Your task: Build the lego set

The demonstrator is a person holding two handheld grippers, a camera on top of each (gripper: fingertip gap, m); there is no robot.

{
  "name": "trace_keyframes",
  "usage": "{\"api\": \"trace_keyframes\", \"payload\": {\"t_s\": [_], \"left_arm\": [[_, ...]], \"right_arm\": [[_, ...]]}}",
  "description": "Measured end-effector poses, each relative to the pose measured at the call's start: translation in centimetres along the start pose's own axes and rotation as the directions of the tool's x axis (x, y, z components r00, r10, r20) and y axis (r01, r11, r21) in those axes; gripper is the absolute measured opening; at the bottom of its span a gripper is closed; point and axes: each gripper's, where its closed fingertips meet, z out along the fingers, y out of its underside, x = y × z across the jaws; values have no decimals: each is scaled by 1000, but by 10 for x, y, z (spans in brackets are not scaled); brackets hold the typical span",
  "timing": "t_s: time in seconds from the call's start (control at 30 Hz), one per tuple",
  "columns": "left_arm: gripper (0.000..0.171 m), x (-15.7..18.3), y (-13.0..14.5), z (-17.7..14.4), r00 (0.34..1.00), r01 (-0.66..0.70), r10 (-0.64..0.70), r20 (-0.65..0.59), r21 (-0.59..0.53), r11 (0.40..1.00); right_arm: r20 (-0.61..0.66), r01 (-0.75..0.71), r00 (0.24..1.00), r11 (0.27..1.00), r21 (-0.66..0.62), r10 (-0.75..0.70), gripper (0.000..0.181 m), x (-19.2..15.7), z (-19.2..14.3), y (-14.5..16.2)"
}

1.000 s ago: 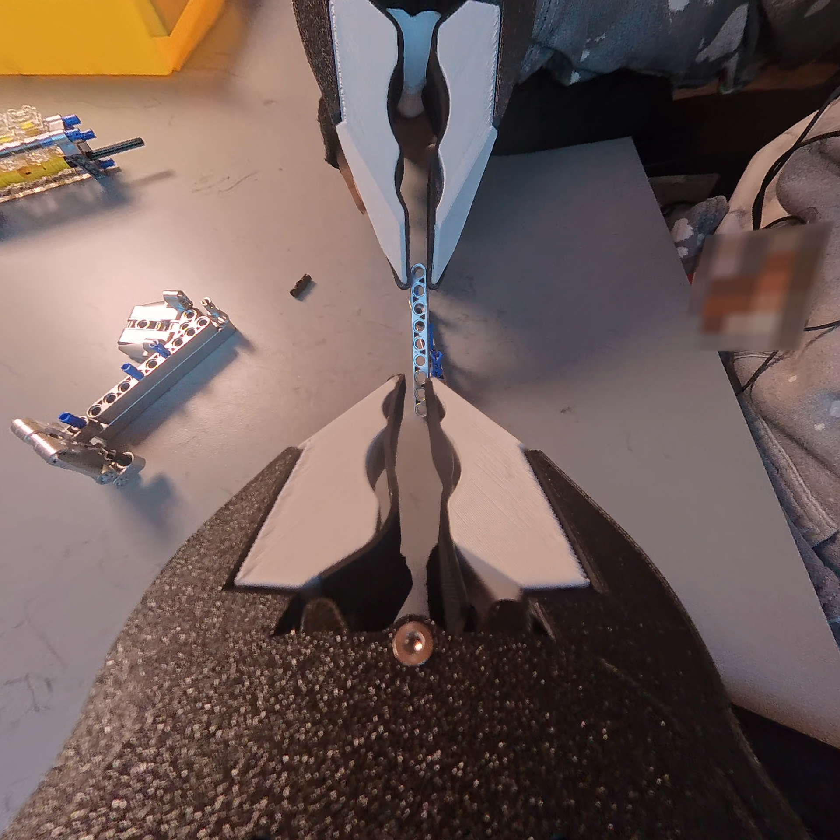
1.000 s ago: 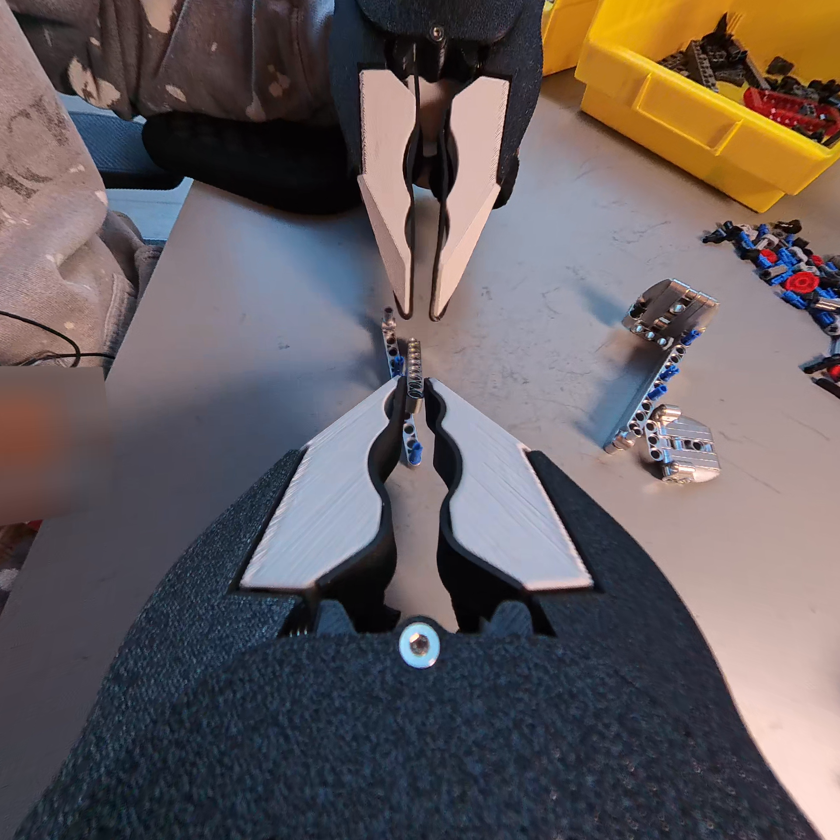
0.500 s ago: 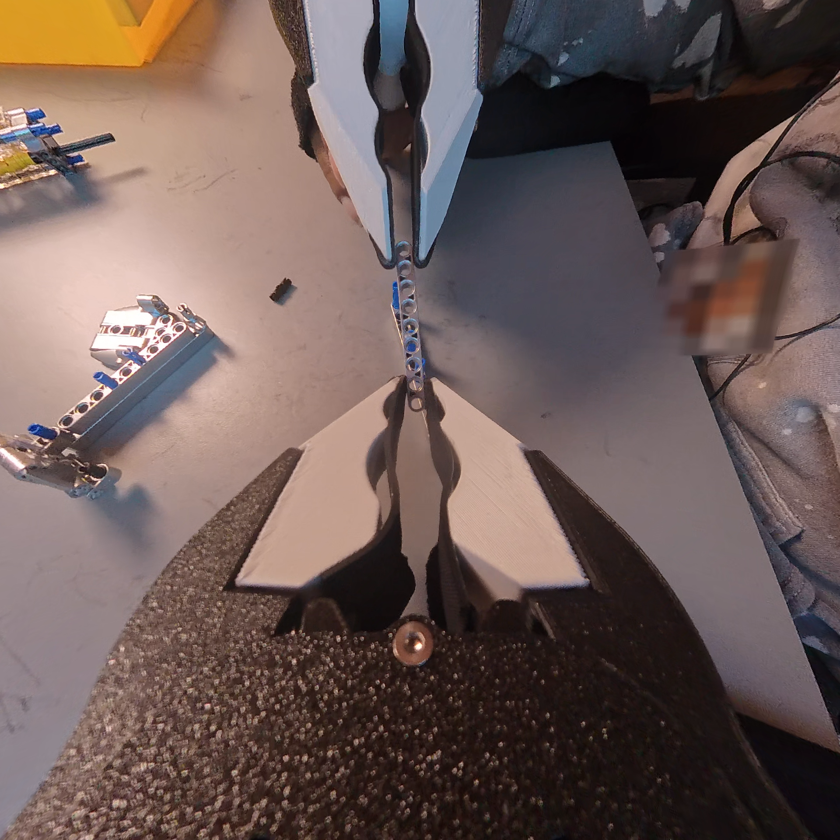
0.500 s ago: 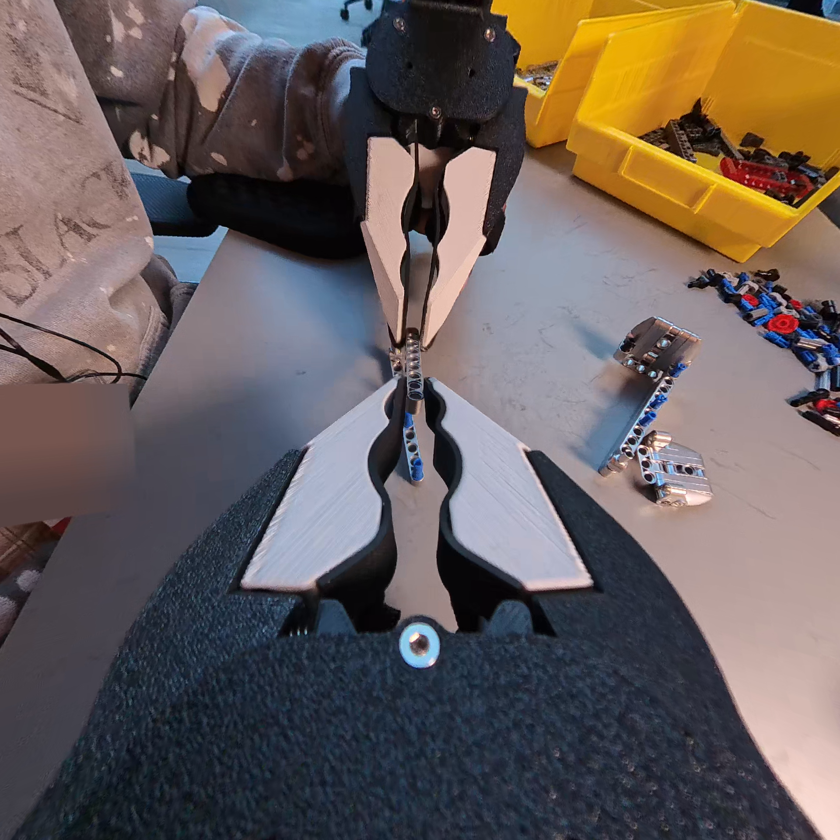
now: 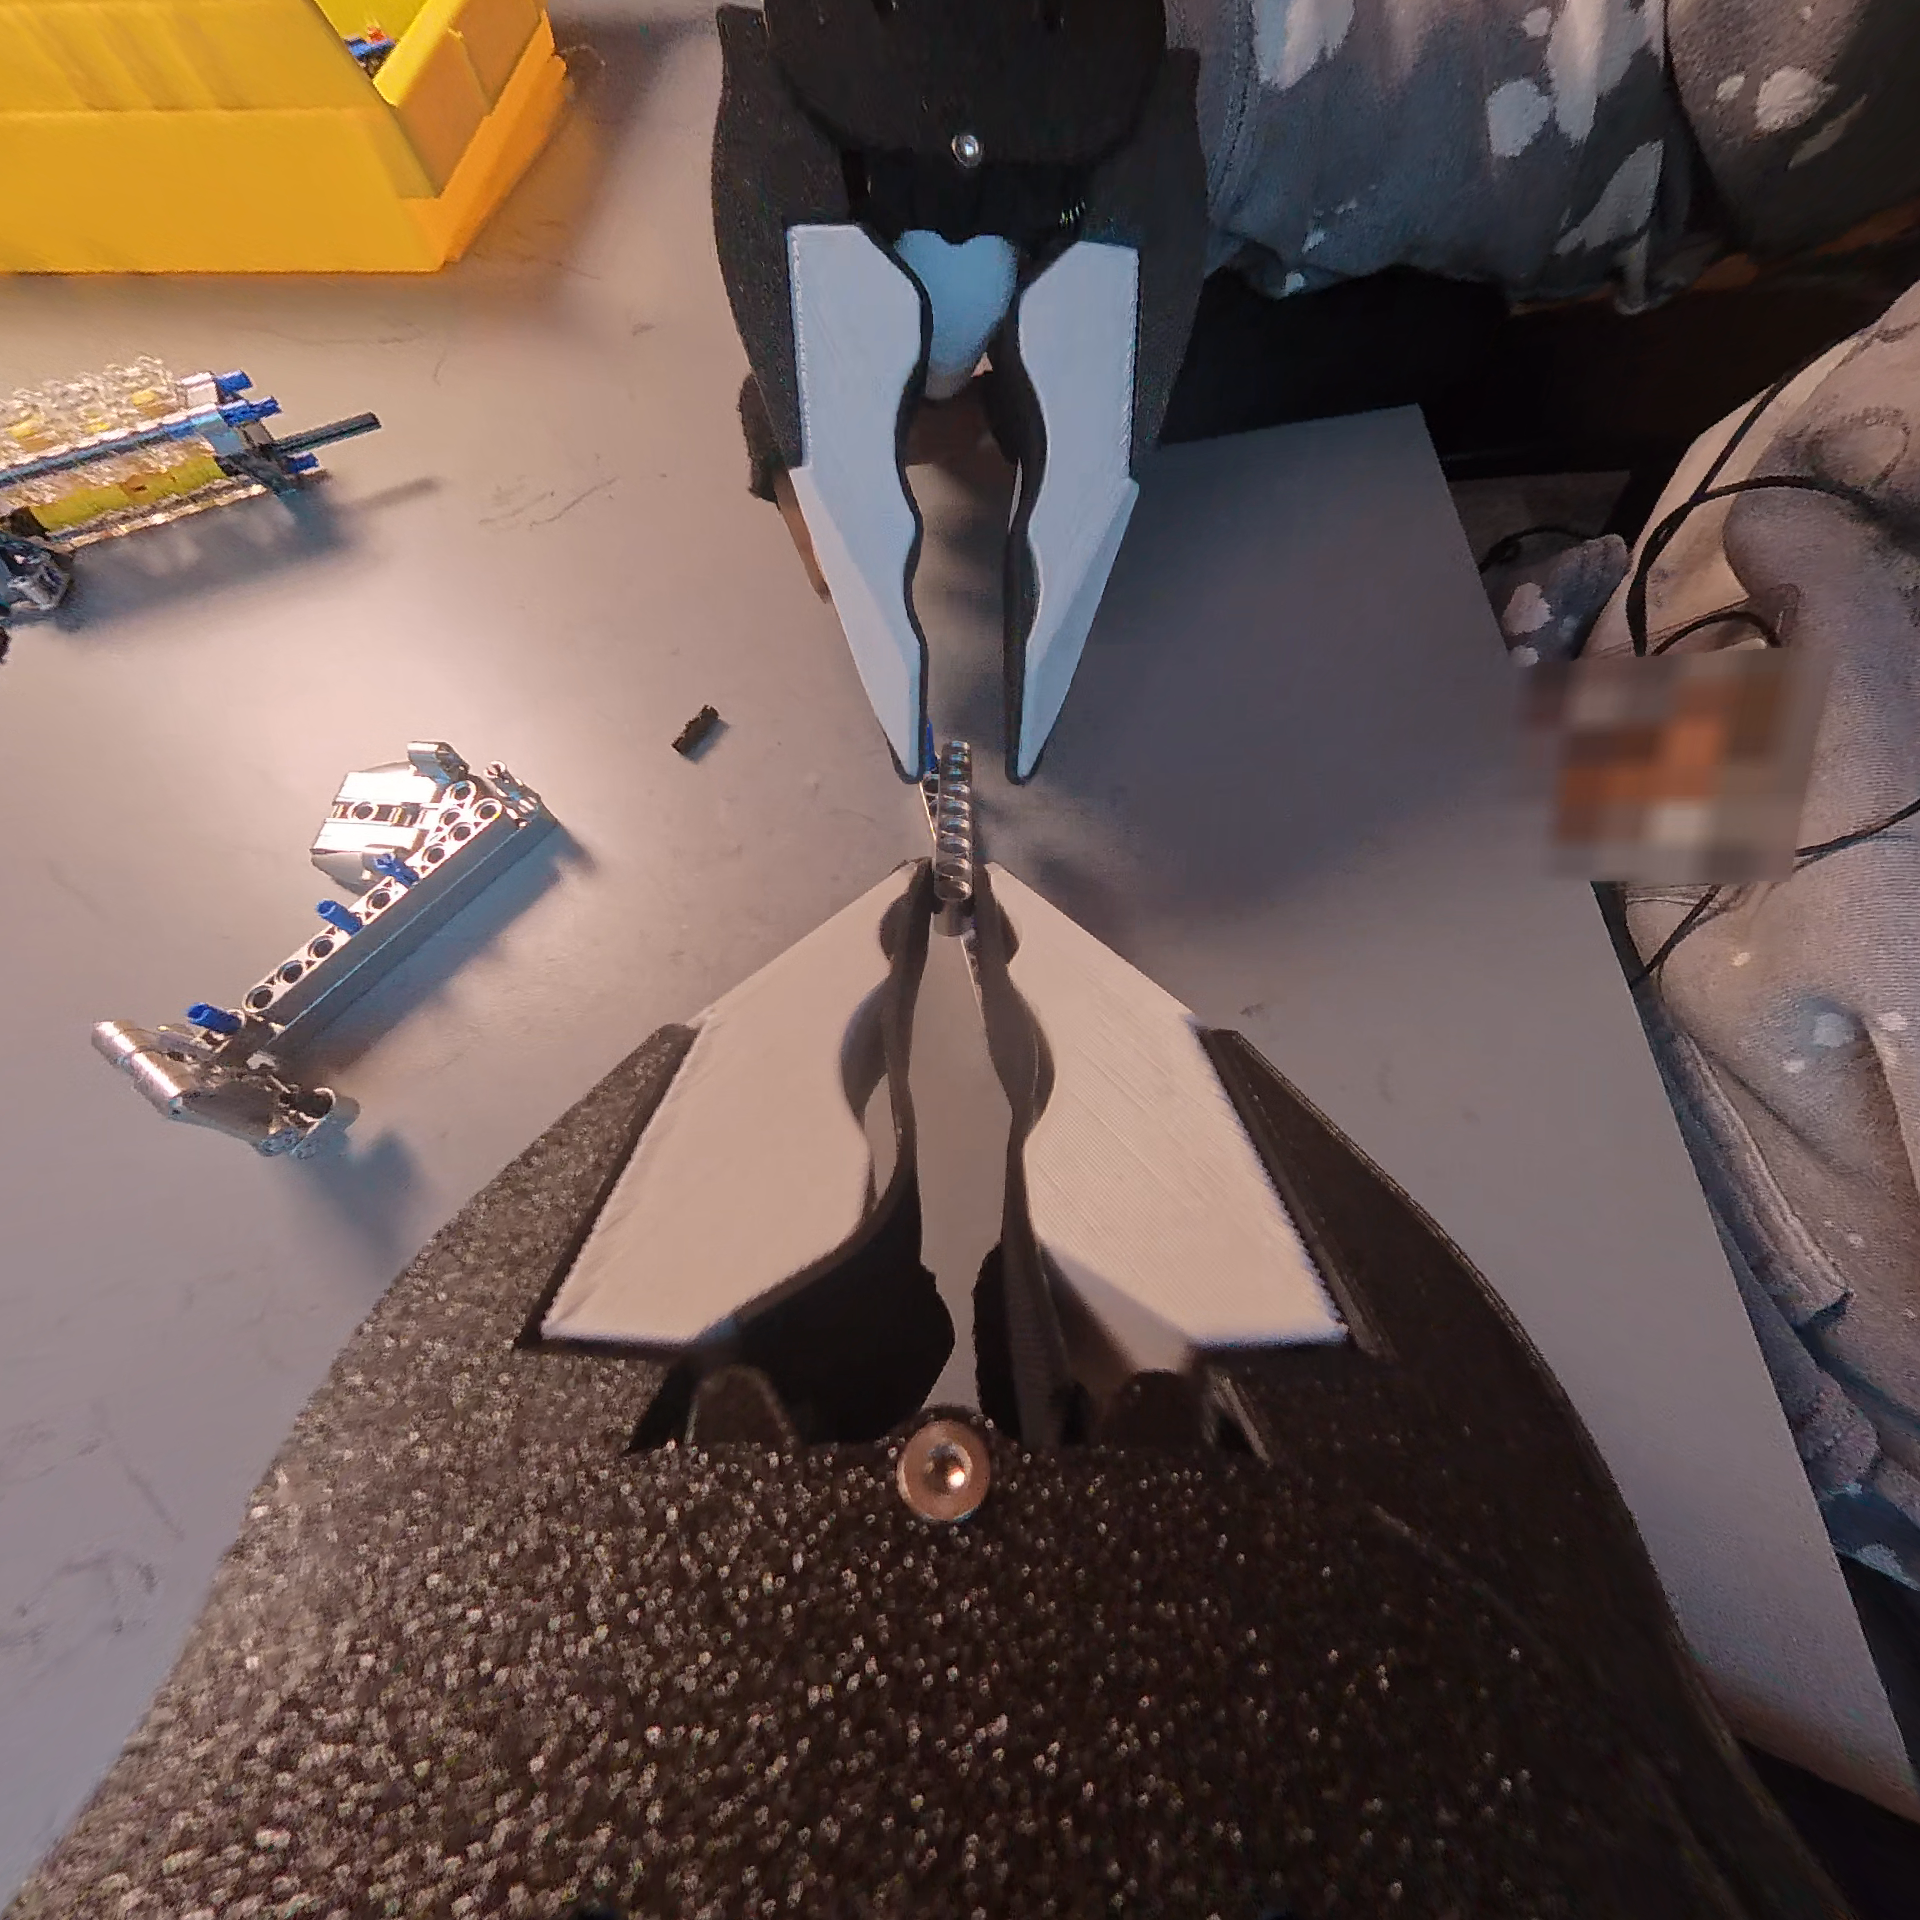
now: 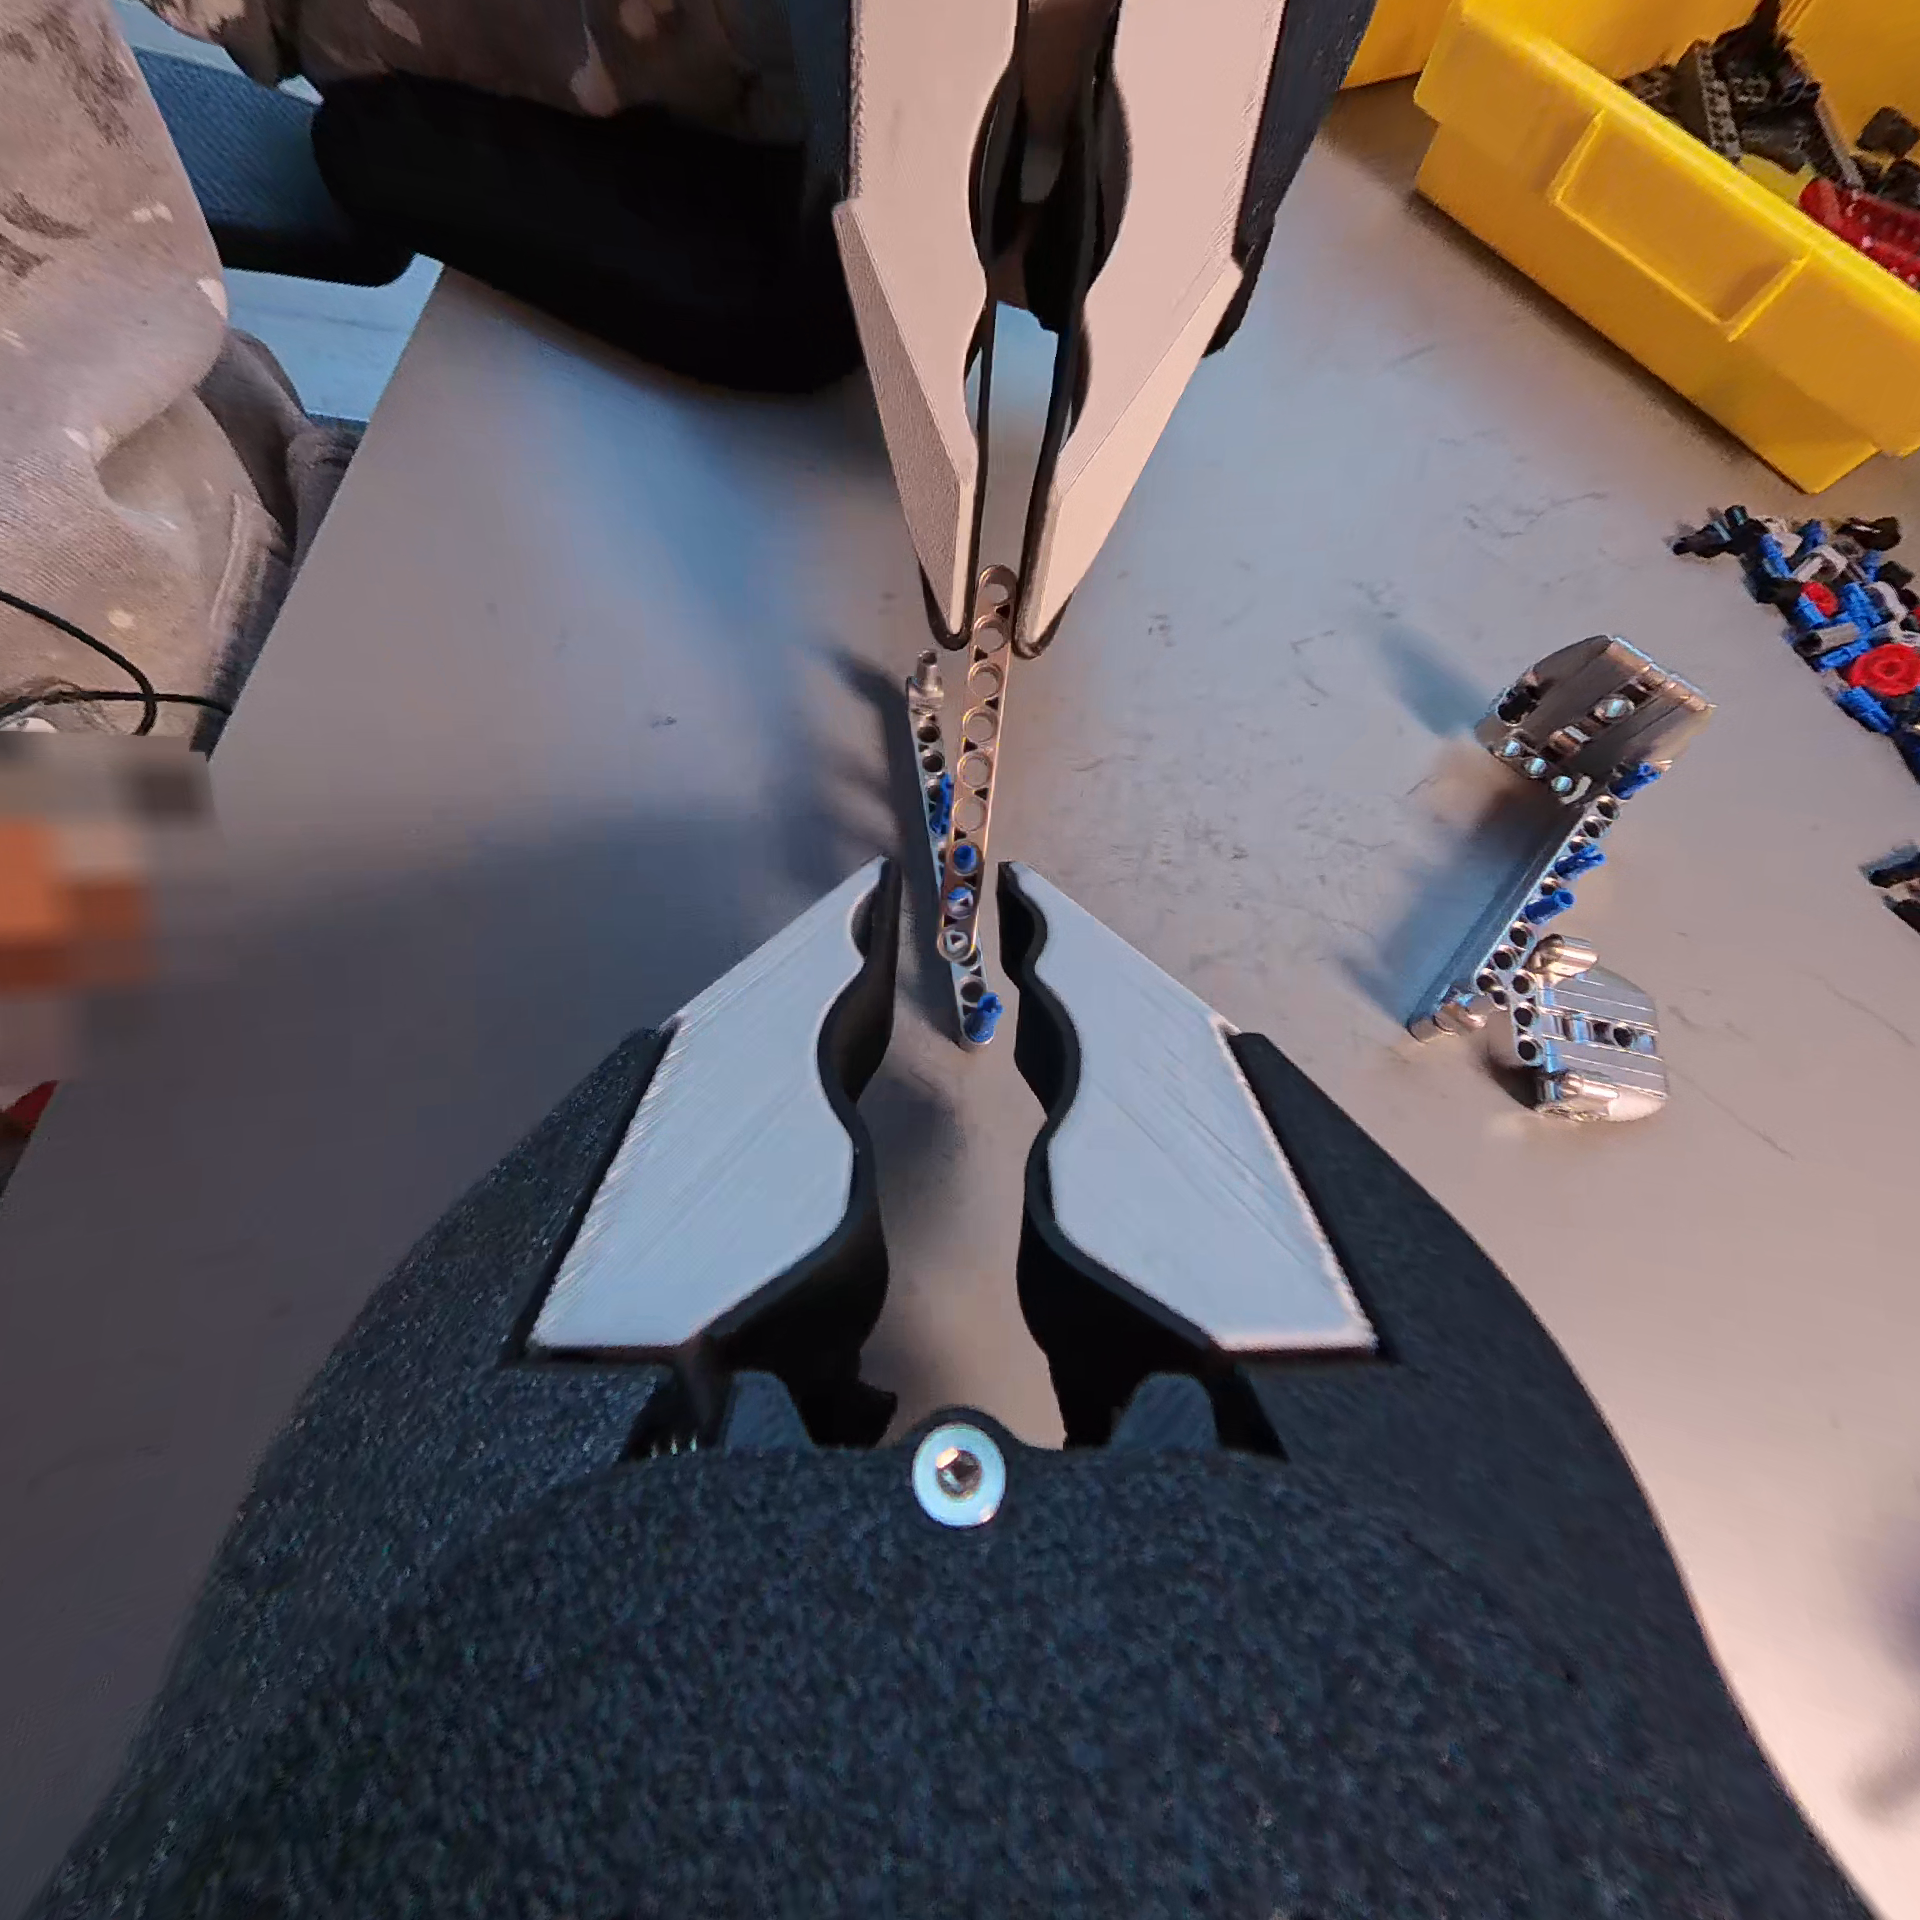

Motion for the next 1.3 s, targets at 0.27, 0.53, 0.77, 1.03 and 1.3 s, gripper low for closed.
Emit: {"api": "trace_keyframes", "payload": {"t_s": [0.27, 0.53, 0.77, 1.03, 1.3], "left_arm": [[5, 2, 9, 3, 1000, 11, -10, 8, -44, 999], [6, 6, 16, 6, 1000, 18, -20, -17, -82, 996], [6, 6, 19, 8, 999, 34, -37, -22, -93, 995], [6, 6, 22, 10, 998, 52, -56, -29, -114, 992], [5, 5, 25, 11, 995, 93, -96, -16, -140, 986]], "right_arm": [[-16, 2, 1000, 1000, -25, -2, 6, 4, 0, 3], [-17, 3, 1000, 999, -34, -4, 7, 5, 1, 5], [-14, -8, 1000, 1000, -29, 8, 7, 6, 0, 5], [-8, -14, 1000, 1000, -28, 14, 7, 5, 0, 5], [4, -34, 999, 999, -20, 34, 7, 4, 2, 4]]}}
